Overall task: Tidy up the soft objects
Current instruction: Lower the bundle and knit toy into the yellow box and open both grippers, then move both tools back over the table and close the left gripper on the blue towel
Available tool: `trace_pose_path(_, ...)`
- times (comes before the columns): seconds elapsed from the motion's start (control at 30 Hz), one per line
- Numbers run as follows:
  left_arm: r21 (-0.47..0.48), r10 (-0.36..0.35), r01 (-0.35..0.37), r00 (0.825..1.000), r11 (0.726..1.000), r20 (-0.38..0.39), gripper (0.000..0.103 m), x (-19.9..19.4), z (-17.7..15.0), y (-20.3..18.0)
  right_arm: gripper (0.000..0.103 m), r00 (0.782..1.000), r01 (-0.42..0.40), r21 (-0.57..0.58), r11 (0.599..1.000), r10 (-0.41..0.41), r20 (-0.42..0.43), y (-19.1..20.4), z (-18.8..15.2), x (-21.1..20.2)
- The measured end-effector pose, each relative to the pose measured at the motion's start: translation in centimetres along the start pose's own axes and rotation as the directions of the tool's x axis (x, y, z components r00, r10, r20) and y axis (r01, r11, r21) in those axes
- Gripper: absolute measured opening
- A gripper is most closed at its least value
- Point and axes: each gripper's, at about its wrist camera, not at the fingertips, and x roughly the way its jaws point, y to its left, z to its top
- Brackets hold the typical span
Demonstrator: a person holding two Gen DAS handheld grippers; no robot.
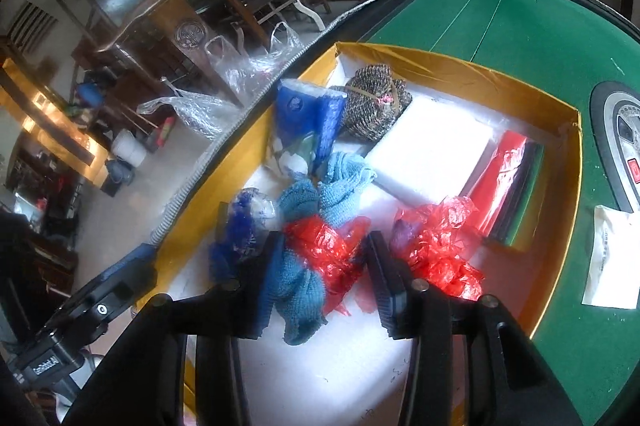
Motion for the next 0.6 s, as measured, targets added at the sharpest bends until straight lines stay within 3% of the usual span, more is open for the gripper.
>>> trace_pose_path(0.17, 0.004, 0.011, -0.011, 1.0, 1.0, -0.004, 0.068, -0.2, -0.4, -0.9, 0.053, 0.996, -0.007, 0.005, 1.0, 0.006, 0.085, -0.7, -0.4, -3.5)
trace_pose_path(0.33, 0.043, 0.007, -0.007, 1.0, 0.999, 0.009, 0.068, -1.0, -1.1, -3.0, 0.054, 0.987, -0.011, 0.026, 1.0, 0.006, 0.16, -2.2, -0.8, -6.5)
trace_pose_path(0.43, 0.091, 0.004, -0.006, 1.0, 0.996, 0.027, 0.068, -1.6, -1.5, -4.9, 0.054, 0.967, 0.052, 0.002, 0.999, -0.051, 0.248, -2.6, -1.5, -9.1)
trace_pose_path(0.5, 0.121, -0.001, -0.002, 1.0, 0.993, 0.03, 0.068, -1.7, -1.8, -6.3, 0.066, 0.932, 0.167, -0.028, 0.985, -0.149, 0.332, -2.7, -2.4, -11.0)
trace_pose_path(0.57, 0.15, -0.004, 0.0, 1.0, 0.989, 0.027, 0.068, -1.6, -2.1, -7.8, 0.088, 0.863, 0.313, -0.03, 0.949, -0.271, 0.427, -3.2, -3.8, -13.1)
trace_pose_path(0.6, 0.165, -0.005, 0.001, 1.0, 0.986, 0.023, 0.068, -1.5, -2.4, -8.5, 0.09, 0.823, 0.37, -0.019, 0.929, -0.319, 0.47, -3.7, -4.5, -13.9)
